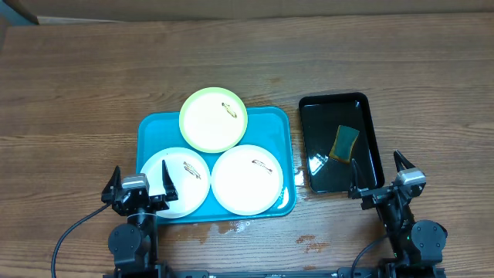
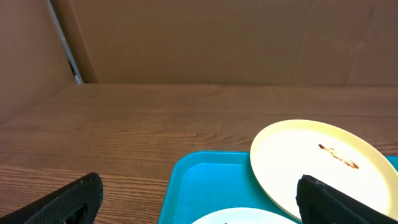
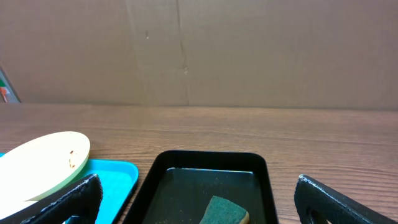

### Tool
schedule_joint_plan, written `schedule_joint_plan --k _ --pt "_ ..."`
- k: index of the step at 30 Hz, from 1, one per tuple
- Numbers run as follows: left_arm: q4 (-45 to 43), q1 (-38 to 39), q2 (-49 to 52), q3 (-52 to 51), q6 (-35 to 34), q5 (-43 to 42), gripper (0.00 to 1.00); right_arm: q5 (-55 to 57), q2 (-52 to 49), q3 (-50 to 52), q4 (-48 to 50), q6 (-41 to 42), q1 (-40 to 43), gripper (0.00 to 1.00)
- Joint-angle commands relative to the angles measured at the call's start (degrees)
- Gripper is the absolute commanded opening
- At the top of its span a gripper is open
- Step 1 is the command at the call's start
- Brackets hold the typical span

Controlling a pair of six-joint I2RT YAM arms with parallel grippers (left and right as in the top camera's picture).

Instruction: Clean dirty plates on tray and stack at the side

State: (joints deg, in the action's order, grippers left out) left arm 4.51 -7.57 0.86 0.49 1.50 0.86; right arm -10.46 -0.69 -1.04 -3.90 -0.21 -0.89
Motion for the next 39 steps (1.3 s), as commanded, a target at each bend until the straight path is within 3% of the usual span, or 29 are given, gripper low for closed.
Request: schedule_joint_plan --k 1,10,19,22,27,34,39 --pt "-0.1 0.2 -0.6 -0.2 0.7 -0.7 1.00 0.3 0.5 0.6 0.3 -0.2 -0.3 1.00" --pt "-0.1 0.2 -0.6 -0.2 0.7 -0.7 1.00 0.4 0.5 0.5 0.3 0.6 -0.3 1.00" --pt "-0.1 0.2 -0.6 -0.2 0.7 -0.7 1.00 3.3 -2.0 -8.0 -1.5 11.5 -0.3 1.00" --pt "-0.1 0.2 -0.6 -0.2 0.7 -0.7 1.00 3.6 -8.8 -17.6 -8.0 12.3 -0.3 1.00" --pt "-0.1 0.2 -0.6 -0.2 0.7 -0.7 1.00 3.6 -28.9 -40.5 -24.5 12.2 -0.3 1.00" --pt "-0.1 0.2 -0.6 -0.2 0.7 -0.7 1.00 2.3 -65.2 -83.0 -65.0 12.3 -0.3 1.00" --pt "-0.1 0.2 -0.6 -0.2 0.7 -0.7 1.00 -5.8 -82.9 -100.0 -76.5 12.2 -0.3 1.00"
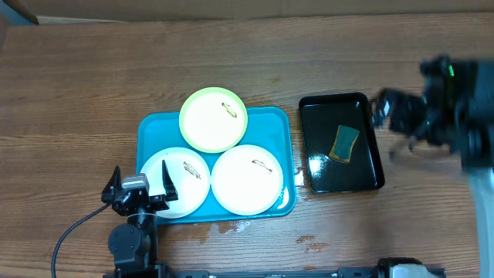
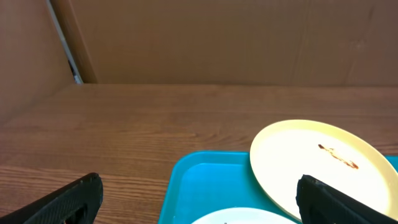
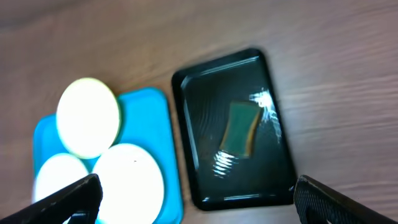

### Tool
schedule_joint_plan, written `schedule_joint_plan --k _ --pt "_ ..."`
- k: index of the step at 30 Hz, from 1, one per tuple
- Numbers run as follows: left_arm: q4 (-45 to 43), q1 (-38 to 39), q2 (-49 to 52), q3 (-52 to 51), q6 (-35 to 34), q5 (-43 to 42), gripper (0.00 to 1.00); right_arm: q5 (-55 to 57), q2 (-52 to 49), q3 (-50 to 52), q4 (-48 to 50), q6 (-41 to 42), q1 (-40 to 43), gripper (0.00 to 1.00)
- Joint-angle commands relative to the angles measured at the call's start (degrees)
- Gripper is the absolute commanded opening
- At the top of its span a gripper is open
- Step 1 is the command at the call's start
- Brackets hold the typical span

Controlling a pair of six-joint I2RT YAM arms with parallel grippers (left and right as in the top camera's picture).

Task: Clean dirty plates on tray and stack at the side
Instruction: 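Move the right gripper over the black tray toward the sponge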

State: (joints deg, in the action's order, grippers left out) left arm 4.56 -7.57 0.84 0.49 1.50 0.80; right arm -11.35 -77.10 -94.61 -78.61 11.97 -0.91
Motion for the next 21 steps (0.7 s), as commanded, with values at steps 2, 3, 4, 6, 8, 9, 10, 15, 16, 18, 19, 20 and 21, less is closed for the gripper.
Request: schedule_joint_plan --k 2,3,4,6,8,9,10,15,16,18,19,20,21 --pt "-0.1 0.2 -0.6 -0.2 0.7 -0.6 1.00 -5.1 -10.8 -7.9 -1.2 0.1 -0.3 1.00" --pt "-0.1 0.2 -0.6 -0.2 0.7 -0.6 1.00 -5.4 -12.7 -7.8 -0.4 0.2 -0.3 1.00" --pt "-0.1 0.2 -0.6 -0.2 0.7 -0.6 1.00 -5.3 -14.3 -7.8 0.1 0.2 -0.3 0.97" --pt "-0.1 0.2 -0.6 -0.2 0.7 -0.6 1.00 -5.2 -17.4 -7.8 0.3 1.1 -0.3 0.89" --pt "-0.1 0.2 -0.6 -0.2 0.7 -0.6 1.00 -5.0 -20.0 -7.7 0.0 3.2 -0.3 0.88" --pt "-0.1 0.2 -0.6 -0.2 0.7 -0.6 1.00 -4.5 -22.1 -7.6 -0.2 4.9 -0.4 0.89" --pt "-0.1 0.2 -0.6 -0.2 0.7 -0.6 1.00 -4.3 -22.8 -7.5 -0.3 5.1 -0.5 0.89" --pt "-0.1 0.2 -0.6 -0.2 0.7 -0.6 1.00 1.8 -26.6 -3.7 0.4 8.0 -2.5 0.89" --pt "-0.1 0.2 -0.6 -0.2 0.7 -0.6 1.00 4.2 -26.6 -2.3 1.0 9.7 -3.1 0.89" --pt "-0.1 0.2 -0.6 -0.2 0.7 -0.6 1.00 8.7 -26.6 0.9 3.4 12.6 -4.3 0.89" --pt "-0.1 0.2 -0.6 -0.2 0.7 -0.6 1.00 10.4 -26.6 2.2 4.5 13.6 -4.8 0.89" --pt "-0.1 0.2 -0.6 -0.2 0.7 -0.6 1.00 11.6 -26.6 4.0 6.2 13.9 -5.4 0.89" --pt "-0.1 0.2 -0.6 -0.2 0.7 -0.6 1.00 12.2 -26.6 5.6 8.1 13.9 -5.8 0.89"
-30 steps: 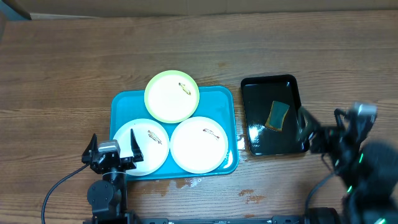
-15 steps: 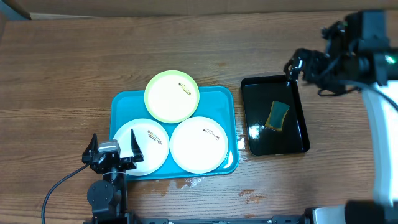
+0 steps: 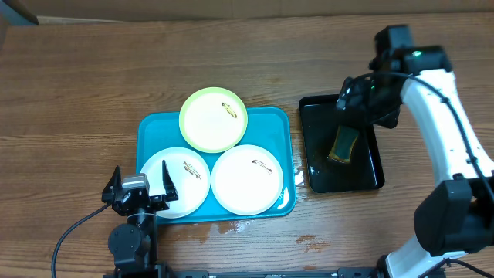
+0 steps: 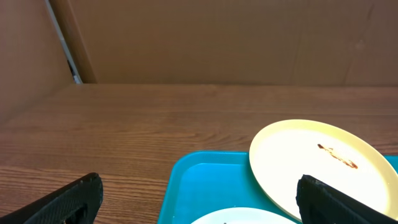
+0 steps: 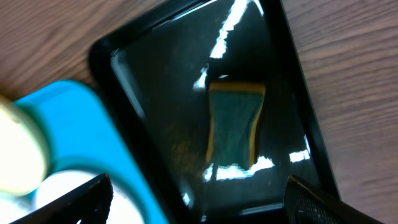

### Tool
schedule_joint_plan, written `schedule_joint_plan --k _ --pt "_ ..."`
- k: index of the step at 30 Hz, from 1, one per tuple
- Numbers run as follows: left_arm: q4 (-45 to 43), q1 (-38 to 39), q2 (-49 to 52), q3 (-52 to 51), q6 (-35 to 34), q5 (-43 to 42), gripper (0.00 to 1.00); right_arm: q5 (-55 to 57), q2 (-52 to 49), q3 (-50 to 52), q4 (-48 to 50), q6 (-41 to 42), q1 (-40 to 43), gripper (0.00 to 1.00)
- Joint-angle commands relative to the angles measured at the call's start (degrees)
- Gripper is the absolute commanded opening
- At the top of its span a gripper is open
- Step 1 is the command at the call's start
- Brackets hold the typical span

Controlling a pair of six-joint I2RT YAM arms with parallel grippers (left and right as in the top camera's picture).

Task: Clean dirty plates on tray and stack at the side
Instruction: 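Move the right gripper over the black tray toward the sponge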

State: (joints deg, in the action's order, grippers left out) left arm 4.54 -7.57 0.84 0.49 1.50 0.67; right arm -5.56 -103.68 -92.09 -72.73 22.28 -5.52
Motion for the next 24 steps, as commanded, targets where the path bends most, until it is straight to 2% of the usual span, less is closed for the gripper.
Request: schedule_joint_plan --k 1,10,14,17,20,24 --pt "-0.1 0.2 -0.6 -0.2 0.7 -0.5 1.00 6.9 0.0 4.8 4.1 3.6 -1.6 0.89" --pt "-0.1 0.2 -0.6 -0.2 0.7 -0.5 1.00 10.2 0.0 22.0 25.3 5.8 -1.9 0.87" --pt "-0.1 0.2 -0.6 -0.2 0.7 -0.5 1.00 10.2 0.0 26.4 32.2 5.8 -1.9 0.82" --pt "-0.1 0.2 -0.6 -0.2 0.7 -0.5 1.00 10.2 0.0 28.5 35.3 5.8 -1.9 0.73" --pt "-0.1 0.2 -0.6 -0.2 0.7 -0.5 1.00 10.2 0.0 29.7 37.4 5.8 -1.9 0.56" --pt "-0.1 0.2 -0.6 -0.2 0.7 -0.5 1.00 10.3 0.0 31.6 40.8 5.8 -1.9 0.57"
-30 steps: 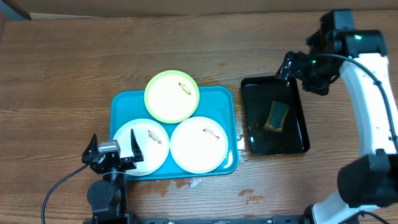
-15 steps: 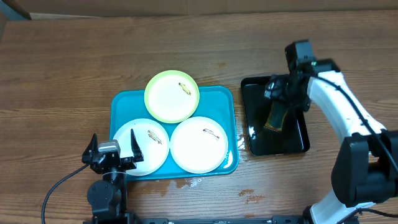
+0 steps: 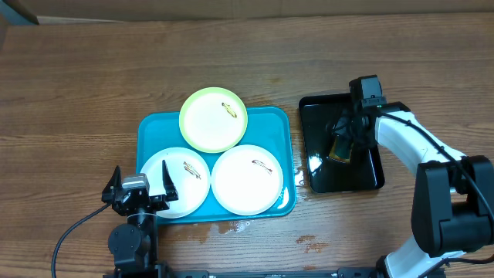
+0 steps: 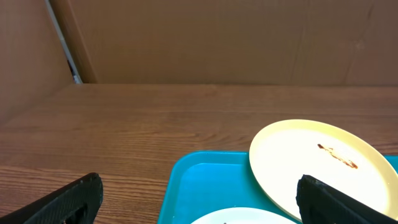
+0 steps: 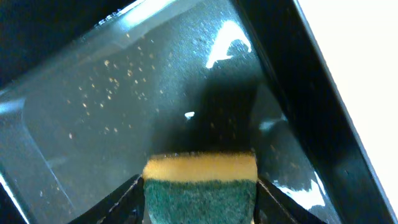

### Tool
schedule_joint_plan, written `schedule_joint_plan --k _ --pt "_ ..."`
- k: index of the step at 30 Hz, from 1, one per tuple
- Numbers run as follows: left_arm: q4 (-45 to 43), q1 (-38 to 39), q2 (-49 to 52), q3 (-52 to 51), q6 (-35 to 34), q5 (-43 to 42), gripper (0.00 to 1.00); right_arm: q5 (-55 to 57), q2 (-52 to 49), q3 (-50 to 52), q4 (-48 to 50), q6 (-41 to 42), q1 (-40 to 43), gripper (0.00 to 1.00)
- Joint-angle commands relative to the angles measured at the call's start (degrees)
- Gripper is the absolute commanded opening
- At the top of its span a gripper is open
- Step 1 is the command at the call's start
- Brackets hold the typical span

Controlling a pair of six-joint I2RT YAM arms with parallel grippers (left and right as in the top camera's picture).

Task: Clean dirty plates on tray and stack at the side
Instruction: 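Move the right gripper over the black tray toward the sponge, then lower the right gripper into the water and grasp the green sponge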

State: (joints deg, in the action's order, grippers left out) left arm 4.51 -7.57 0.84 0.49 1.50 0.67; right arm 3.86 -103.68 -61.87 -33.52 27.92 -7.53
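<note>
A blue tray (image 3: pixel 150 127) holds three stained plates: a yellow-green one (image 3: pixel 213 120) at the back and two white ones (image 3: pixel 176 185) (image 3: pixel 247 181) in front. To the right, a black tray (image 3: pixel 363 176) holds water and a green-and-yellow sponge (image 3: pixel 340 148). My right gripper (image 3: pixel 344 136) is down in this tray. In the right wrist view its fingers press both sides of the sponge (image 5: pixel 199 169), so the right gripper (image 5: pixel 199 194) is shut on it. Near the blue tray's front left corner my left gripper (image 3: pixel 140 179) rests open, and in its own view the left gripper (image 4: pixel 199 205) holds nothing.
Wet patches (image 3: pixel 231 226) lie on the wooden table in front of the blue tray, with another (image 3: pixel 312 245) nearer the front edge. A cardboard wall (image 4: pixel 217 37) closes off the back of the table.
My right gripper stood open above the black tray. Now it is down in the tray with its fingers closed against the sponge's sides. The left arm and the plates have not moved.
Both grippers first rested open at the table's front edge. Then the right arm was high over the right side, seeing both trays. Then it hung open over the sponge. Now it is shut on the sponge in the tray.
</note>
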Motion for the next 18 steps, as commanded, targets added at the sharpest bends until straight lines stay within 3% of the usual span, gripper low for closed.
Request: schedule_joint_plan --k 1,3,6,8,10,13,16,17,18 --pt "-0.1 0.2 -0.6 -0.2 0.7 -0.5 1.00 0.9 0.0 2.0 2.6 0.2 0.1 0.60" --pt "-0.1 0.2 -0.6 -0.2 0.7 -0.5 1.00 0.8 0.0 2.8 3.8 0.2 0.1 0.65" --pt "-0.1 0.2 -0.6 -0.2 0.7 -0.5 1.00 0.8 0.0 3.4 4.3 0.2 0.1 0.65" --pt "-0.1 0.2 -0.6 -0.2 0.7 -0.5 1.00 0.8 0.0 3.4 4.3 0.2 0.1 0.47" --pt "-0.1 0.2 -0.6 -0.2 0.7 -0.5 1.00 0.9 0.0 3.4 4.6 -0.6 0.1 0.22" --pt "-0.1 0.2 -0.6 -0.2 0.7 -0.5 1.00 0.7 0.2 2.9 6.9 -3.1 0.1 0.04" --pt "-0.1 0.2 -0.6 -0.2 0.7 -0.5 1.00 -0.1 0.9 0.1 7.1 -6.4 0.1 0.06" --pt "-0.1 0.2 -0.6 -0.2 0.7 -0.5 1.00 -0.1 1.1 -1.2 6.7 -7.5 0.1 0.14" --pt "-0.1 0.2 -0.6 -0.2 0.7 -0.5 1.00 -0.1 1.2 -2.0 6.4 -7.9 0.1 0.33"
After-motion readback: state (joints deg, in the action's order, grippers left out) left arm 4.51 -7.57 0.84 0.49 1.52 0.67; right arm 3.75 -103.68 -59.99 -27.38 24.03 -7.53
